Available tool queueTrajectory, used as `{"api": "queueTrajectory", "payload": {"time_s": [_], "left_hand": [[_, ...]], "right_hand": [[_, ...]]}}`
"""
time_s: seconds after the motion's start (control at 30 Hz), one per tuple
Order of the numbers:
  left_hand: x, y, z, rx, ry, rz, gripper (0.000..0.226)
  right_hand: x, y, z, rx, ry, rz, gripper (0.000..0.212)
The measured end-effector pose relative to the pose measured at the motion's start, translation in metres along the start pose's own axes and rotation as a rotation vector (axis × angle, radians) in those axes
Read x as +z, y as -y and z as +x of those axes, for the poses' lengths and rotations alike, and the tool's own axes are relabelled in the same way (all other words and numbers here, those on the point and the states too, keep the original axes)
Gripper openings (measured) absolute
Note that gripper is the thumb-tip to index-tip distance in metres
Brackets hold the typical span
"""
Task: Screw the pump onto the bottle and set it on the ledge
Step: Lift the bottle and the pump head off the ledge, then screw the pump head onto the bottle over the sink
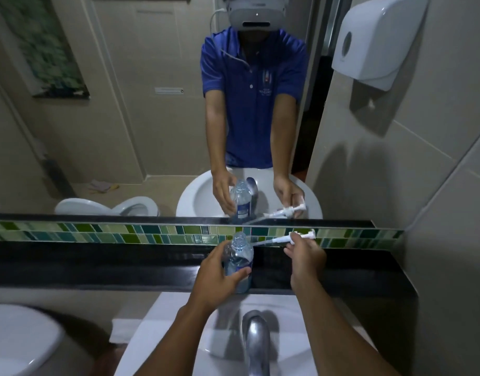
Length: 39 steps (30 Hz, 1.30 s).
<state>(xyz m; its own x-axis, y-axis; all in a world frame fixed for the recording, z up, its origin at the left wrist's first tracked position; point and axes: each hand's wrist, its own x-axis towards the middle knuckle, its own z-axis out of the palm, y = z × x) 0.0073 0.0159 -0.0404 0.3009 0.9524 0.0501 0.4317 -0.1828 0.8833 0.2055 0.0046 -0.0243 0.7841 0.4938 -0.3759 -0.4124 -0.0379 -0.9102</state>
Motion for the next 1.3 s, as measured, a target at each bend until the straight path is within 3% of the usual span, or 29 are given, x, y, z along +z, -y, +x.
{"api": "queueTrajectory", "payload": {"time_s": [0.17,0.33,0.57,0.73,0.8,1.0,1.13,1.3], "left_hand": [[-0.019,0.003,-0.048,0.037,-0.075,0.131,0.072],[-0.025,0.004,-0.094,0.05,-0.116,0.204,0.076],[-0.021,-0.007,-0.138,0.035,-0.071,0.291,0.082],[-0.019,-0.011,-0.158,0.043,-0.057,0.301,0.083],[-0.018,-0.01,-0.164,0.056,-0.041,0.336,0.081],[0.003,-0.025,-0.186,0.081,-0.011,0.268,0.079],[0.013,-0.033,-0.194,0.124,0.061,0.199,0.076],[0.008,-0.03,-0.201,0.131,0.102,0.06,0.072]], "right_hand": [[-0.057,0.016,-0.044,-0.12,-0.008,0.066,0.027],[-0.103,0.025,-0.088,-0.127,0.002,0.221,0.016],[-0.131,0.021,-0.127,-0.171,0.061,0.247,0.01],[-0.147,0.018,-0.14,-0.296,0.084,0.187,0.028],[-0.152,0.021,-0.143,-0.359,0.15,0.138,0.026],[-0.154,0.02,-0.161,-0.393,0.578,-0.206,0.025],[-0.157,0.001,-0.167,-0.352,0.644,-0.431,0.027],[-0.176,0.009,-0.167,-0.402,0.794,-0.47,0.031]]}}
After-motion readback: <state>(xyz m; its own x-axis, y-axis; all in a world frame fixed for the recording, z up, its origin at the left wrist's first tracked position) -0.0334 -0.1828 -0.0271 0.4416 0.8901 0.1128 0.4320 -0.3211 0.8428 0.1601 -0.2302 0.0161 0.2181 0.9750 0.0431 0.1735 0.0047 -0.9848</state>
